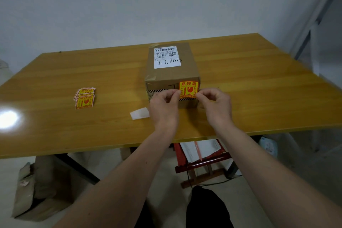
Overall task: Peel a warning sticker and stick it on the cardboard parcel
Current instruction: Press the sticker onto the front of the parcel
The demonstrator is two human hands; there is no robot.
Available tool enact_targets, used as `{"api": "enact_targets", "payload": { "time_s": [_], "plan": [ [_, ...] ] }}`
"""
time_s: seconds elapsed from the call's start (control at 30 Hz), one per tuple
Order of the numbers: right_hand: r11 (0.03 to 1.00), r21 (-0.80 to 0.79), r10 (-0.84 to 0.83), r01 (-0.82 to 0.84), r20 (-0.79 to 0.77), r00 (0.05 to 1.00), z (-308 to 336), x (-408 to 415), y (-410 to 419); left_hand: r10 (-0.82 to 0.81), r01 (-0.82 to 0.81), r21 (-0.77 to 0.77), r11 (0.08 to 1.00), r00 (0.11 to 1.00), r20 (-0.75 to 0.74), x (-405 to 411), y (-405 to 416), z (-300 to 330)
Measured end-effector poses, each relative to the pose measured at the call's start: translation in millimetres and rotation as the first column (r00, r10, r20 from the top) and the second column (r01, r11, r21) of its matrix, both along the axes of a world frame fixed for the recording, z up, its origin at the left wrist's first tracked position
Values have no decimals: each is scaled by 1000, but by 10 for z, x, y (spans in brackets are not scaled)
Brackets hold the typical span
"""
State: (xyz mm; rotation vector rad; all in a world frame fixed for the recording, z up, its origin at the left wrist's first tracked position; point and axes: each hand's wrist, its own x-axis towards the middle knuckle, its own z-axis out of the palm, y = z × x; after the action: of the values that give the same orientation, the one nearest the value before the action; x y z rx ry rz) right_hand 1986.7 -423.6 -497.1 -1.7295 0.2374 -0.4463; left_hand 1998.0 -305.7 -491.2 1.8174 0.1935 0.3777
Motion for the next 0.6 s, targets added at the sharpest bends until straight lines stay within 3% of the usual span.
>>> {"api": "enact_targets", "payload": {
  "time_s": [0.6],
  "plan": [
    [1000,-9,-17,17,-9,1000,-5,92,20,39,-39,-32,999,999,-17,63,-45,-13]
  ]
}}
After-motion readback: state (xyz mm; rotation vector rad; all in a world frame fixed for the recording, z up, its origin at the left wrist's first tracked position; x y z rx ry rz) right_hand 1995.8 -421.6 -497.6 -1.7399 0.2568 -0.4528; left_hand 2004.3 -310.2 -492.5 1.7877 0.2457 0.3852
